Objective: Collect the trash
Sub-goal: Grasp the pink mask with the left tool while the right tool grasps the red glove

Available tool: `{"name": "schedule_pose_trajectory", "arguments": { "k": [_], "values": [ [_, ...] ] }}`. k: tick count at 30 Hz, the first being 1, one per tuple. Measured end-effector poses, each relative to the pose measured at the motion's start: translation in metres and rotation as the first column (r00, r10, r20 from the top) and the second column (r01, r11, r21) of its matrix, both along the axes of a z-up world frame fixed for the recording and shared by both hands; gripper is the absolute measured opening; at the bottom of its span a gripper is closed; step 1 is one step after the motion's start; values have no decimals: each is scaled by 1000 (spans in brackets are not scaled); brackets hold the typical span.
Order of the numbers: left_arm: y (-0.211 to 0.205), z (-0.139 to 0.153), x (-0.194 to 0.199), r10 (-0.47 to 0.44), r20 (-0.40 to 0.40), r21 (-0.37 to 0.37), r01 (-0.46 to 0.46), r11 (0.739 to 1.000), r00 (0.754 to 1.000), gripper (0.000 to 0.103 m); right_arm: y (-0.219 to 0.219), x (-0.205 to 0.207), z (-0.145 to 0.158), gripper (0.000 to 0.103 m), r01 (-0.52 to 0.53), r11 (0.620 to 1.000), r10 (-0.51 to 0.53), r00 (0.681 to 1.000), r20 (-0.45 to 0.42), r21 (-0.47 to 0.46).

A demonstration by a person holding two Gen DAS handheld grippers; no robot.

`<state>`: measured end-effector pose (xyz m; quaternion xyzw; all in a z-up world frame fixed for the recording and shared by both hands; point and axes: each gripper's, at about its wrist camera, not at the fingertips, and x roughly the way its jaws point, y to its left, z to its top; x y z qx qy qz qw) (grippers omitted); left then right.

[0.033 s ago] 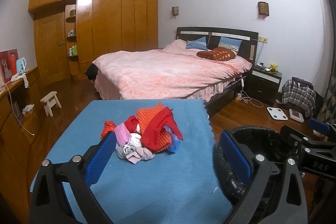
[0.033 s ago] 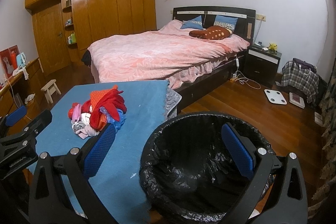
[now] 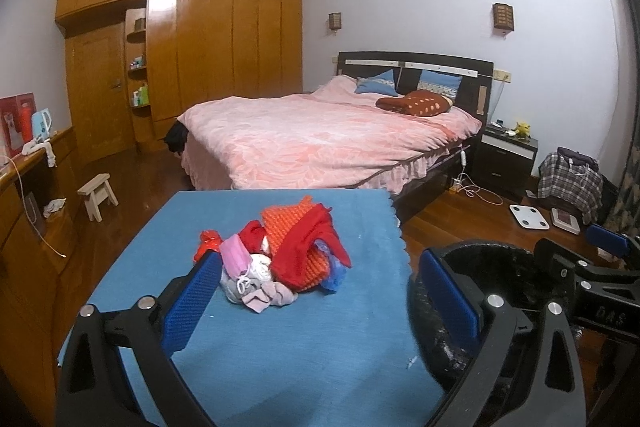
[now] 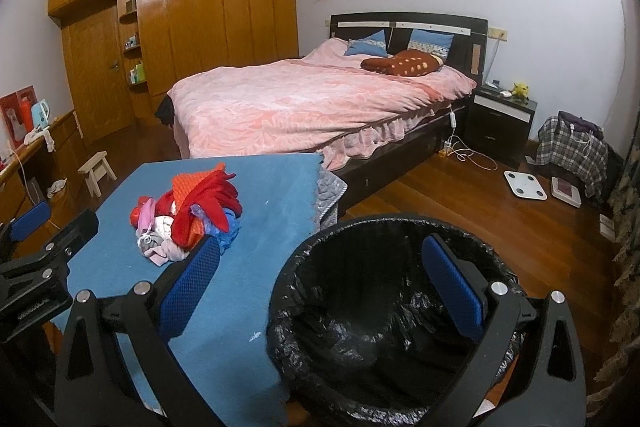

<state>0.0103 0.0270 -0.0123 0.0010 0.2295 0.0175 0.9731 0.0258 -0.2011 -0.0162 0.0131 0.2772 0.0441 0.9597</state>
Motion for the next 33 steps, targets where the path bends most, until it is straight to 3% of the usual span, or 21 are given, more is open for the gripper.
{"name": "schedule_pose_trajectory", "arguments": {
  "k": [14,25,28,30,33],
  "values": [
    [52,-12,31,105,-14,28,-105,994,994,97,57,55,-10,98,-86,996,86,996,-12,-15],
    [131,-64,85,214,-113,65,-208,976,970,97,124,112,-50,98,-144,989,143,988,-62,-19],
    [145,-78,98,217,-136,59,-210,976,967,97,136,124,-66,92,-143,989,139,986,-90,-36],
    [147,-87,108,212,-150,61,-205,977,966,97,141,131,-74,79,-145,988,140,985,-103,-44],
    [149,-97,120,185,-158,49,-179,983,970,97,147,142,-82,77,-152,987,146,983,-107,-51]
  ]
}}
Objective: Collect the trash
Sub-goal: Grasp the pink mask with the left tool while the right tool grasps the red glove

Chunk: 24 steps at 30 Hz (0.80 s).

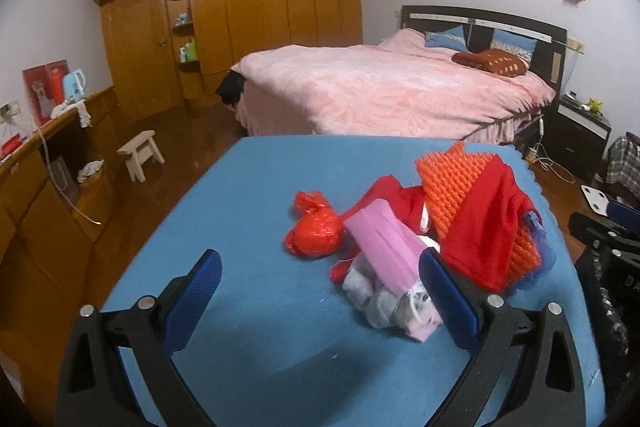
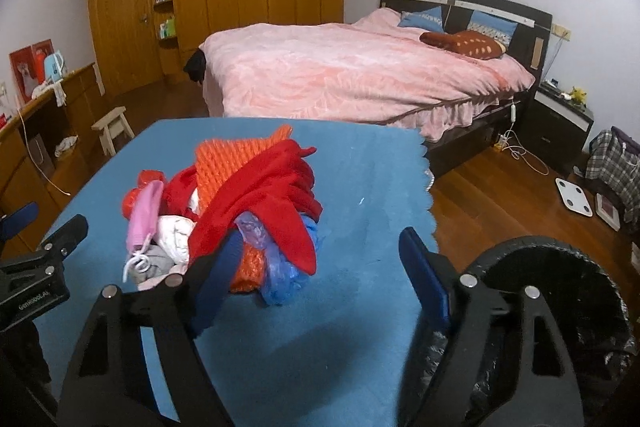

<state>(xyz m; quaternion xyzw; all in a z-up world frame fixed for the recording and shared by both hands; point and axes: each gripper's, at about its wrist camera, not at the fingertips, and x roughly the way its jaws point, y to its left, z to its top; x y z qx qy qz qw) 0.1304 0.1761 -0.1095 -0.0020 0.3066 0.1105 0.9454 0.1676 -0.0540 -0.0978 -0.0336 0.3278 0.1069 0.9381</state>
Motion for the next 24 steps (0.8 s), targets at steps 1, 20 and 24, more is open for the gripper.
{"name": "schedule_pose_trajectory", "arguments": {
  "k": [1,20,24],
  "values": [
    [-1,-3,5,-15,0,-9,15,1000,1000,97,1,3,-1,77,-1,1000,1,1000,2,-1],
    [-12,-37,54,-192,-53,-159,182,970,980,14,13,28,-3,77,-67,998,67,998,14,6],
    [-7,-28,45,-187,-23,-163,181,970,982,10,26,28,-4,73,-108,994,108,994,13,8]
  ]
}}
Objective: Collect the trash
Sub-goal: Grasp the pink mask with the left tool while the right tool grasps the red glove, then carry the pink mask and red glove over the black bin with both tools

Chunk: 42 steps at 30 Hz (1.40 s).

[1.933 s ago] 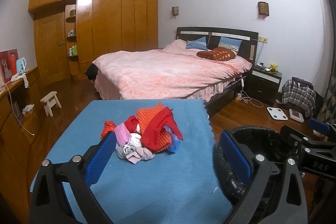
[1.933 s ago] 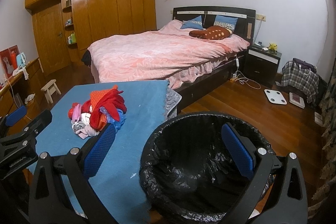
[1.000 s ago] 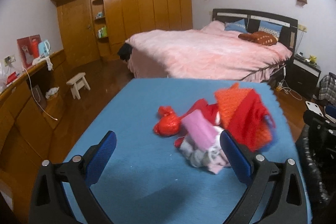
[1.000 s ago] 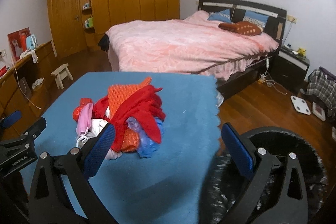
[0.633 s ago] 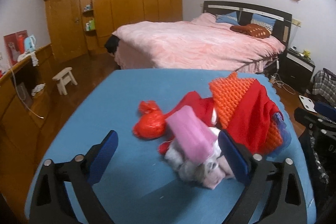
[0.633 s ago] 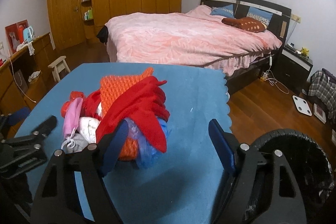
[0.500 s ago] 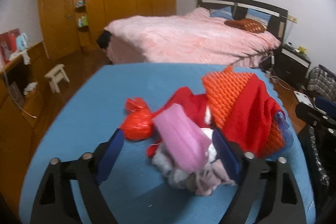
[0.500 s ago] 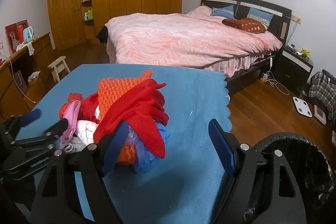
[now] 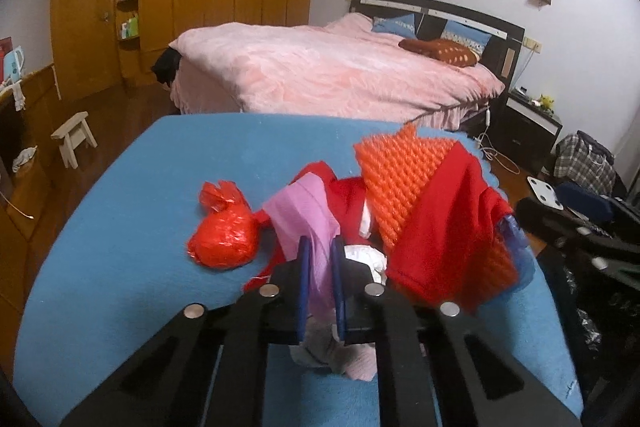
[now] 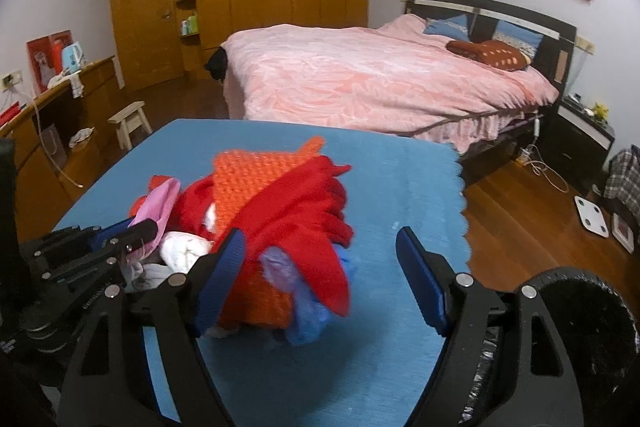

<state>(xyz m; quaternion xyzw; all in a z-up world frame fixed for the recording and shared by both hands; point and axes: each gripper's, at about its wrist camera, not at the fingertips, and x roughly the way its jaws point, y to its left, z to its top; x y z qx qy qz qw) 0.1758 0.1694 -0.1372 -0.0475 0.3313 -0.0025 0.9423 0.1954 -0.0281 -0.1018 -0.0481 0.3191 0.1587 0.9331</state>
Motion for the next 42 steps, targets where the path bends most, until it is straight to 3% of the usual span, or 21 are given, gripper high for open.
{"name": "schedule_pose_trajectory", "arguments": {
  "k": [10,13,15,19,26,35,42],
  "values": [
    [19,15,-12,37,23,-12,-37,999,999,9,28,19,-16,60,-40,999,39,998,-56,-23],
    [20,16,-13,35,28,-2,-35,999,999,9,32,25,-22,47,-54,998,51,996,-71,-39],
    [21,17,-12,32,29,-8,-32,999,999,9,34,28,-25,30,-66,997,62,994,-91,-43],
    [19,18,-14,32,32,-12,-32,999,999,9,28,25,-21,10,-81,996,79,994,-79,-22],
    [14,29,-19,27,56,-7,-27,1000,998,9,11,14,10,8,-112,991,115,993,-34,74],
    [-1,50,-31,-2,90,-7,3,1000,996,9,-1,-3,46,8,-152,981,148,988,38,121],
    [-10,55,-34,-15,92,-14,16,1000,996,9,0,0,28,8,-158,984,161,987,-28,85]
  ]
}}
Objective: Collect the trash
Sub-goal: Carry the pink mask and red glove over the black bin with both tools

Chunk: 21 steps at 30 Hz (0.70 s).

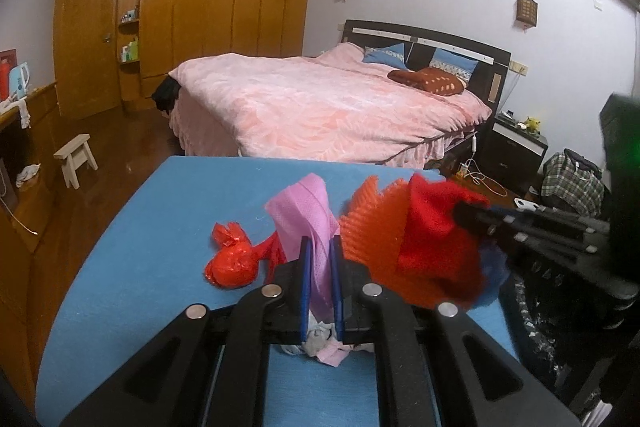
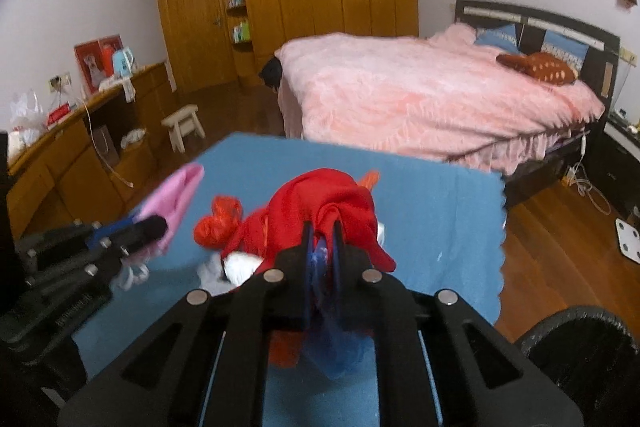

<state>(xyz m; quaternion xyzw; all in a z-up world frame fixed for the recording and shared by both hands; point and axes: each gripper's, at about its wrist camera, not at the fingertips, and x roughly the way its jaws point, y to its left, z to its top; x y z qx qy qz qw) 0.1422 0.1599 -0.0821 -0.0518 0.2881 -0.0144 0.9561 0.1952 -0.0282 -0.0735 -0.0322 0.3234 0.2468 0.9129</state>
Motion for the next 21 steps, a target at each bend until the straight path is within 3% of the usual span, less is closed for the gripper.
{"name": "schedule_pose_trajectory", "arguments": {
  "k": [6,12,13,15,16,17,18,21],
  "values": [
    [-4,-13,-2,-7,-37,0,7,1000,999,9,-1,2,-26,13,33,998,-35,998,-45,-53],
    [-7,-18,1,-16,-49,-2,16,1000,999,9,-5,3,-31,13,56,995,-59,998,-35,-86],
    [-7,-17,1,-18,-49,-3,18,1000,999,9,-6,2,-30,14,59,994,-62,998,-30,-91],
    [-9,-17,2,-24,-49,-6,24,1000,998,9,-7,0,-29,36,72,992,-74,997,-13,-106],
    [-8,-17,3,-26,-50,-6,26,1000,998,9,-8,1,-28,36,71,992,-72,997,-11,-108],
    [-9,-17,3,-29,-50,-5,28,1000,998,9,-9,0,-29,30,51,994,-53,998,-19,-102],
    [-9,-17,4,-30,-51,-6,30,1000,998,9,-10,2,-29,14,38,994,-40,999,-24,-101],
    [-10,-17,5,-36,-53,-8,36,999,998,9,-10,1,-28,6,8,994,-11,1000,-28,-106]
  ]
}}
